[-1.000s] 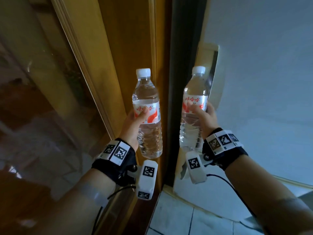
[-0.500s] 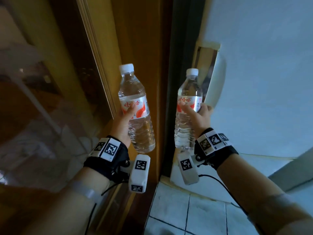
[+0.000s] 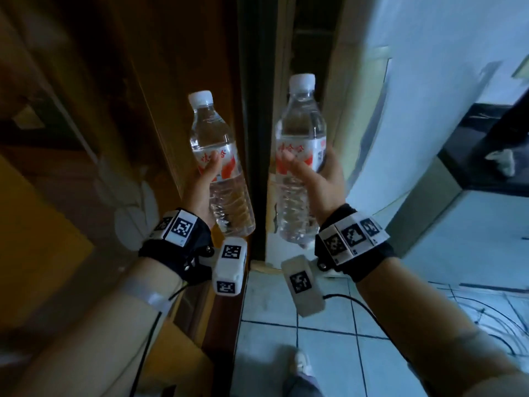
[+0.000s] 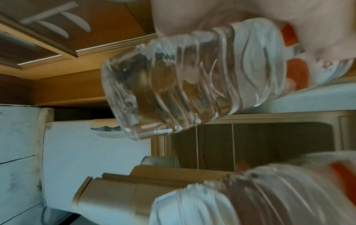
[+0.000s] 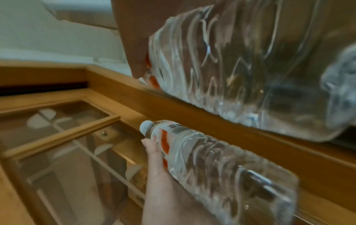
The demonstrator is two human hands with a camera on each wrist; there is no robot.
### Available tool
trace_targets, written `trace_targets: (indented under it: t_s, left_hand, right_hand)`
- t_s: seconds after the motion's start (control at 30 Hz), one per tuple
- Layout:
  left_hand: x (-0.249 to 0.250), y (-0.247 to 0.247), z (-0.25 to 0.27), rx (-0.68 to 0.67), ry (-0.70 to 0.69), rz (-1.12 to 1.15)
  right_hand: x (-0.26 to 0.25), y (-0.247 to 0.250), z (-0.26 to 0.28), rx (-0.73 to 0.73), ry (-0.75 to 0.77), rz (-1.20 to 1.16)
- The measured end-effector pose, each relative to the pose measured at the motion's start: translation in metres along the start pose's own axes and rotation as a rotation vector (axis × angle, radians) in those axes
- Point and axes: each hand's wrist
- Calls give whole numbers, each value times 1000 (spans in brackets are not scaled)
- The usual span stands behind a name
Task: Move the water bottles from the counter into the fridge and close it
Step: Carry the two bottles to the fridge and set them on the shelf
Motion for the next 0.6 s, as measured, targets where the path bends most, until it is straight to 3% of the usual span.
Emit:
trace_targets:
  t_s: [0.13, 0.27, 0.47, 0.6]
  left_hand:
    - [10, -17, 10, -26, 7, -44]
    - [17, -31, 5, -53, 24, -35]
    - [1, -74, -11, -215, 23, -37]
    - [-12, -102, -27, -262, 8, -100]
  right_hand:
    - [-17, 1, -6, -57, -183, -36]
    - [-20, 31, -4, 107, -261, -94]
    - [-11, 95, 17, 314, -134, -55]
    - [-22, 127, 7, 404, 37, -40]
Point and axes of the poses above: each hand's wrist, its own z-axis away from the middle knuckle, its own y-axis out of the back of the hand, x = y × z, and after that the axes turned 6 degrees about -y, right-handed
